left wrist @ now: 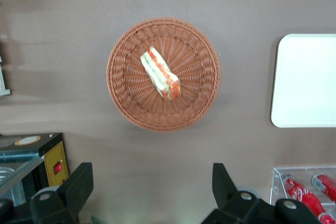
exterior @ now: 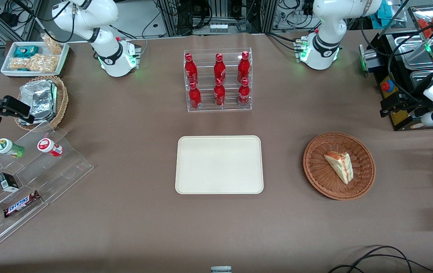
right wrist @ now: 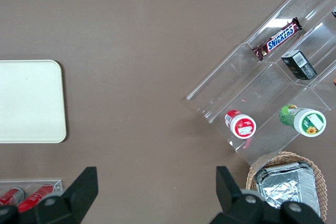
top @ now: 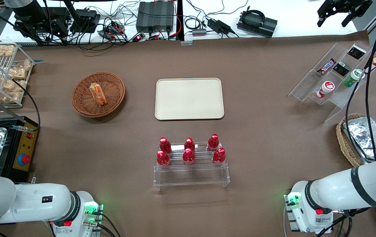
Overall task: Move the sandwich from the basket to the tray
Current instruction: 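Move the left gripper down over the sandwich in the wicker basket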
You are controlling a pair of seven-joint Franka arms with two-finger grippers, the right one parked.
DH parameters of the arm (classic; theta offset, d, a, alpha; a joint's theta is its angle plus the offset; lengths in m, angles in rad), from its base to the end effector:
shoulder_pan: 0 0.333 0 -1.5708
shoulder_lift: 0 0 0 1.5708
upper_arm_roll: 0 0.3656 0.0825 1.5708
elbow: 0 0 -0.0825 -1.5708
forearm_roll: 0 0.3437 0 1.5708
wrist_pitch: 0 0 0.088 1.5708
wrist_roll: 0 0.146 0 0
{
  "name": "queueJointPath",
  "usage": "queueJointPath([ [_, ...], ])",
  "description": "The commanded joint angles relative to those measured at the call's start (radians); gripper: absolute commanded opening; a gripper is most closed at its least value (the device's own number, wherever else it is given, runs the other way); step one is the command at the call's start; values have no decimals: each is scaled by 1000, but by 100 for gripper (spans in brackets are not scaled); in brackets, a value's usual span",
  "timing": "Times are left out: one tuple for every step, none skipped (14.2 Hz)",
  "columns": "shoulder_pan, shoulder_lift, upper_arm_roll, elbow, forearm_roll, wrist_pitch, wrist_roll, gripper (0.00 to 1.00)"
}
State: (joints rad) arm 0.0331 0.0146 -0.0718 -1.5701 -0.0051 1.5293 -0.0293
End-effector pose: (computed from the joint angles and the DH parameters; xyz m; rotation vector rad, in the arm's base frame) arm 0.5120 -0.0203 0.6244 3.1361 -0.0149 -0.0871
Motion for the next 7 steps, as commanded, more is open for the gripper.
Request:
queueJointPath([
  [8,54,-14,77,-4,-44,-17,100],
  [8,54,-14,78,-6,-44,-17,100],
  [11,53,-14,76,-6,-47,-17,100],
  [11,53,-14,70,-4,-49,-17,100],
  [10,54,-14,67,-1,-49,-17,100],
  [7,59,-16,65,-1,-49,-15,100],
  [7,59,-16,59,-1,-50,-15,100],
])
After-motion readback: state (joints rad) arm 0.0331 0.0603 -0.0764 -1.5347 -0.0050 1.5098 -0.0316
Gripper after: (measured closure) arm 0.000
